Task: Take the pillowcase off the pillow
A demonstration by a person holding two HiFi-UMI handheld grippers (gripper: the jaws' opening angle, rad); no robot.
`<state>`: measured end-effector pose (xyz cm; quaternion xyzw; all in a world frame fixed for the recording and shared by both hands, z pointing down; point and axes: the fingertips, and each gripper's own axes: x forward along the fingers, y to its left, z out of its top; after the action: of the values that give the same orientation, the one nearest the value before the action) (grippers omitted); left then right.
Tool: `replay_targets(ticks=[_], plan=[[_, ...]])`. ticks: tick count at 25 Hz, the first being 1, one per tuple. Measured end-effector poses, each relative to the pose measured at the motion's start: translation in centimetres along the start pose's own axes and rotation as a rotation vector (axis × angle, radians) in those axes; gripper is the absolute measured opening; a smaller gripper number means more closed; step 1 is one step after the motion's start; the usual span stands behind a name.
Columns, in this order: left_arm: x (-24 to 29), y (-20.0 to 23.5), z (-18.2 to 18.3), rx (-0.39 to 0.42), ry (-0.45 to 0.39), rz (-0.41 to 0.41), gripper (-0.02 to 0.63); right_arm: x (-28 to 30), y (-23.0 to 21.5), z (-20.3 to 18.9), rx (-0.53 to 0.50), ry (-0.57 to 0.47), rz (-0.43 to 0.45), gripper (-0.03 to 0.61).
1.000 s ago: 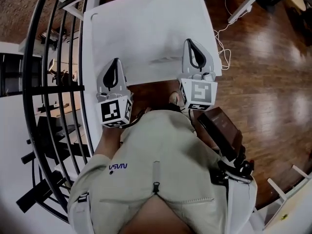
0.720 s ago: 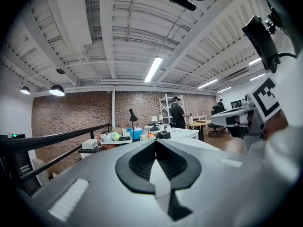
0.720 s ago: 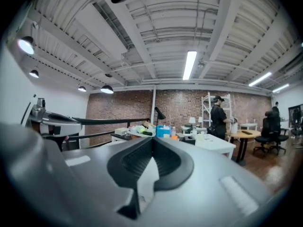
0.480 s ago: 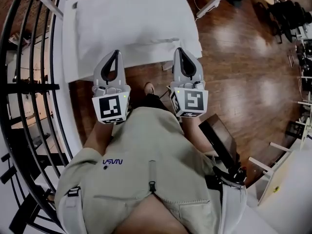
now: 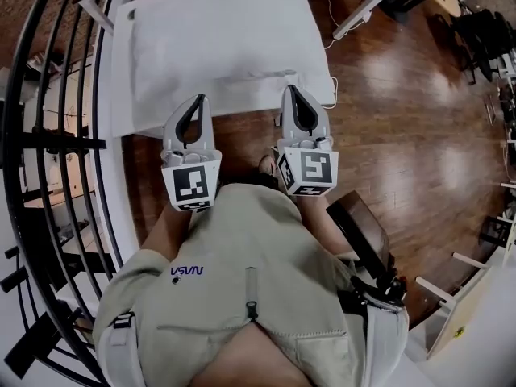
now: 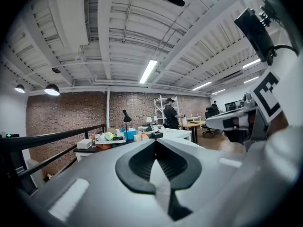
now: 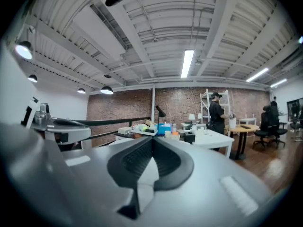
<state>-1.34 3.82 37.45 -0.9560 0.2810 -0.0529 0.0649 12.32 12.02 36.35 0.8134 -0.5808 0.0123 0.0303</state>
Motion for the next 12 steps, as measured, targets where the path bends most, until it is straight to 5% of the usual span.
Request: replay_targets(ticks=[12], plan=[[1.3,0.6,-0.1,-0.024,0.022,0.077,0.006,1.5,-1.4,-0.1,-0.012,-0.02,0.053,0.003]])
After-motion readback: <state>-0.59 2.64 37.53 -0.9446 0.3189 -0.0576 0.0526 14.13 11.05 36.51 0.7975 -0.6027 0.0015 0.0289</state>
